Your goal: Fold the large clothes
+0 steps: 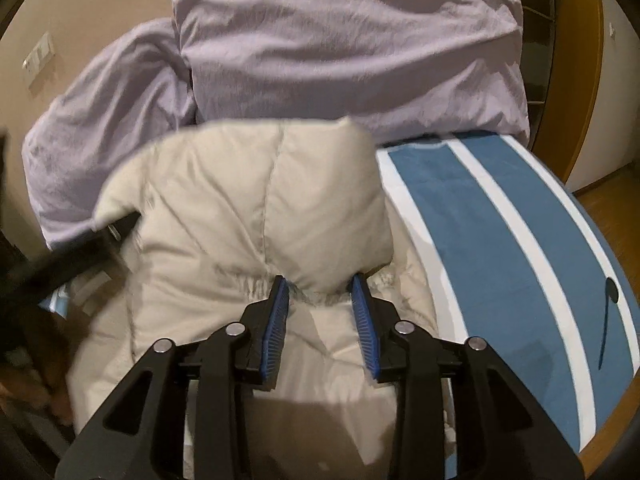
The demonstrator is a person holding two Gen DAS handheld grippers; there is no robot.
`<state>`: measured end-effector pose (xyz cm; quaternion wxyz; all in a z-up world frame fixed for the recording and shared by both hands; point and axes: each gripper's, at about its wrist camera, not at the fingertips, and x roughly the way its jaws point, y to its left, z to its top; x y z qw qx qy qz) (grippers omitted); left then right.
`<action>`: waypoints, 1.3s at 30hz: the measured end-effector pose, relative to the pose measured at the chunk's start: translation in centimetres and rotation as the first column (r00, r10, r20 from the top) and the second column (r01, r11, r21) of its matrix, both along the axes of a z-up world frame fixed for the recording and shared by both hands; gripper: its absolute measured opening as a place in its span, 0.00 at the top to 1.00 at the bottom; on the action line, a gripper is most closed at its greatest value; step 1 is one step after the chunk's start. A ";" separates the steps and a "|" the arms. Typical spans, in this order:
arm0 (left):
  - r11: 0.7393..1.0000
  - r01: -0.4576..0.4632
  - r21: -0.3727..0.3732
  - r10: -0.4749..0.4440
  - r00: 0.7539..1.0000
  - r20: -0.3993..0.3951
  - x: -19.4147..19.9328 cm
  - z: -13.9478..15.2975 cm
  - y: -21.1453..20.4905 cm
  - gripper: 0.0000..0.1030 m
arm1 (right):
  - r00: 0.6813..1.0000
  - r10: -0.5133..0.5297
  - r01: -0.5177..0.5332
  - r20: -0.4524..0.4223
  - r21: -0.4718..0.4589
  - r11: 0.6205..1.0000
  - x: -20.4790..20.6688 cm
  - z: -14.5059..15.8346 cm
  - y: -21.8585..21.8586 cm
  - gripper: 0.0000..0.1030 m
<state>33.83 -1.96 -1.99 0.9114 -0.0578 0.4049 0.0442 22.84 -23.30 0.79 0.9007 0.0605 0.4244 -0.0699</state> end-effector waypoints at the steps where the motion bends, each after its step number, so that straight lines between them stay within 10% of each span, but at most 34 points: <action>1: 1.000 0.000 -0.002 0.000 1.000 0.000 0.1 -0.2 0.1 0.19 | 0.999 -0.002 0.002 0.033 -0.007 1.000 0.3 0.9 0.0 0.42; 16: 1.000 0.005 -0.017 -0.004 1.000 0.005 0.5 -1.6 0.0 0.18 | 0.998 0.037 -0.032 0.048 -0.091 0.995 9.1 0.8 1.4 0.42; 39: 0.999 0.030 0.011 -0.031 0.999 0.018 0.8 -2.3 -1.3 0.17 | 0.999 -0.032 0.034 0.036 -0.053 0.998 8.4 -4.9 -0.7 0.40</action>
